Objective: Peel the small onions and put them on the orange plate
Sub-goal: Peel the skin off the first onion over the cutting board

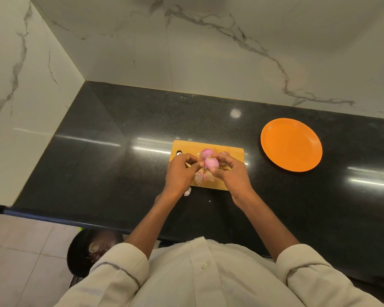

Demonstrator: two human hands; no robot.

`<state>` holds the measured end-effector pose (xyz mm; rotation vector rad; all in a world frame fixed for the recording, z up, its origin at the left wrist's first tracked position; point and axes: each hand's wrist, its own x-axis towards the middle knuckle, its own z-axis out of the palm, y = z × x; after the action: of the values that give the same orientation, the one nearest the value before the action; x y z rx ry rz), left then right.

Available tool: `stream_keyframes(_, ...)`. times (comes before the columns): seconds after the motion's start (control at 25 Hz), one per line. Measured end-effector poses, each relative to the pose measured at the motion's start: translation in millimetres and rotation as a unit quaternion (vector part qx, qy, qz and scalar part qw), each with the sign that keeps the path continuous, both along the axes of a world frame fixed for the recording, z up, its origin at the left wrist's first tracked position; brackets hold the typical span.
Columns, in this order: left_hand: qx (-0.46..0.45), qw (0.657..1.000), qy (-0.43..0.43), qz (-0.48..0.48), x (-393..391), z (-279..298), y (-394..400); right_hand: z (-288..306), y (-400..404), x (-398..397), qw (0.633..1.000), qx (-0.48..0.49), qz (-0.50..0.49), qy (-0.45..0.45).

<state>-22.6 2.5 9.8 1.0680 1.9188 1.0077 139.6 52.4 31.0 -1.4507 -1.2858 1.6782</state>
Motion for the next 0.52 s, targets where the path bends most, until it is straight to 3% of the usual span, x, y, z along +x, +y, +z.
stream_keyframes(0.08, -0.006, 0.998, 0.064, 0.000, 0, -2, 0, -1, 1, 0, 0.999, 0.027, 0.008, -0.019)
stream_keyframes(0.16, -0.001, 0.998, 0.069, 0.000, 0, -2, 1, -1, 1, 0, 0.999, 0.041, 0.015, -0.024)
stream_keyframes(0.36, 0.046, 0.995, -0.084, -0.037, 6, 8, 5, 6, -1, -3, 0.998, 0.054, 0.011, -0.013)
stream_keyframes(0.52, 0.073, 0.974, -0.214, 0.028, 3, 9, 2, 6, -1, -1, 0.998, 0.058, 0.024, 0.006)
